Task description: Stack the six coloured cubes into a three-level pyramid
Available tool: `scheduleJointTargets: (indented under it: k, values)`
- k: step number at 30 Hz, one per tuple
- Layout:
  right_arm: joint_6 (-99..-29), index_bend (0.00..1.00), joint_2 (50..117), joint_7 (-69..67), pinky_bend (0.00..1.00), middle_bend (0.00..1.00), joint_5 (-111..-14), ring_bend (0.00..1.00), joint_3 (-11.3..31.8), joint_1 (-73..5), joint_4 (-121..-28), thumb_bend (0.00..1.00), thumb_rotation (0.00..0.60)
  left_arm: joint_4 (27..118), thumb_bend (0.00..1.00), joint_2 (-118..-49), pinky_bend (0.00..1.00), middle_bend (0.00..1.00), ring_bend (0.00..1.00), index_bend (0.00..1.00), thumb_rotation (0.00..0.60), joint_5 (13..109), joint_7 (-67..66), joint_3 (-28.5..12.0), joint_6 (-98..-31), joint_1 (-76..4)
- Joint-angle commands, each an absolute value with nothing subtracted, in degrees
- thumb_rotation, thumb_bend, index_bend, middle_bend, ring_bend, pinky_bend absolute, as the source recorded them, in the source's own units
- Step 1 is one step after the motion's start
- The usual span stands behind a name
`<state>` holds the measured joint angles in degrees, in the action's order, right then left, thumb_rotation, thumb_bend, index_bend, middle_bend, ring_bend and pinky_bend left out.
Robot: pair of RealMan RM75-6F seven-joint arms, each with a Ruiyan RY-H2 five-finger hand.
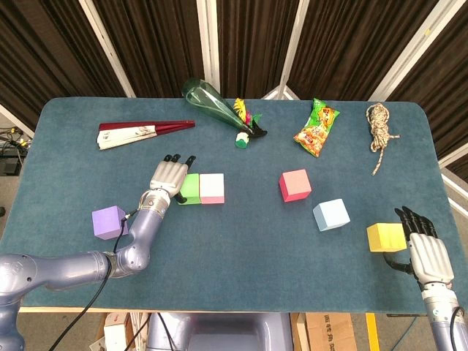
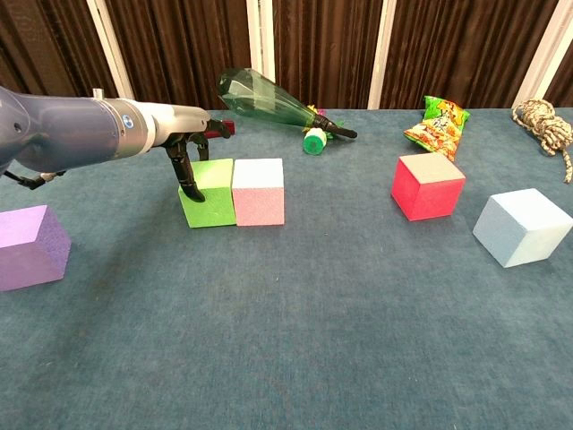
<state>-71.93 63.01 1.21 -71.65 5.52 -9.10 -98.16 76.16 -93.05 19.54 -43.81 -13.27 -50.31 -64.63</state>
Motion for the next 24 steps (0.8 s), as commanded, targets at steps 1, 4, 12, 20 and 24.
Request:
scheduleJointTargets:
  k: [1, 4, 12, 20, 24]
  values:
    - [-71.97, 0.0, 63.01, 1.19, 0.0, 0.0, -71.71, 0.0, 5.5, -9.09, -98.17, 0.32, 0.6, 76.06, 0.3, -93.08, 0.1, 0.42, 0.08, 0.05, 0.6, 19.4, -43.77, -13.09, -50.29, -64.69]
    - [-72.0, 0.0, 63.01, 1.2, 0.0, 0.0, -71.75, 0.0, 5.48, -9.08, -98.2, 0.32, 0.6, 75.97, 0.3, -93.17, 0.1, 0.42, 0.08, 0.05, 0.6, 19.34, -43.56, -12.97, -50.24, -64.77]
    - [-72.07, 0.0, 63.07, 1.32, 0.0, 0.0, -71.74, 0.0, 5.46, -9.07, -98.22, 0.32, 0.6, 75.77, 0.3, -93.45, 0.1, 0.41, 0.08, 0.05, 0.6, 19.42, -43.32, -12.68, -50.06, -65.22]
    - [-72.27, 0.0, 63.14, 1.42, 0.0, 0.0, -71.69, 0.0, 5.53, -9.03, -98.18, 0.32, 0.6, 75.46, 0.3, -93.73, 0.1, 0.4, 0.08, 0.04, 0.6, 19.1, -43.43, -12.24, -49.83, -65.67]
    - [-72.35, 0.0, 63.2, 1.47, 0.0, 0.0, -71.75, 0.0, 5.52, -9.02, -98.18, 0.32, 0.6, 75.45, 0.23, -93.75, 0.09, 0.3, 0.07, 0.01, 0.6, 19.03, -43.5, -12.01, -49.72, -65.84]
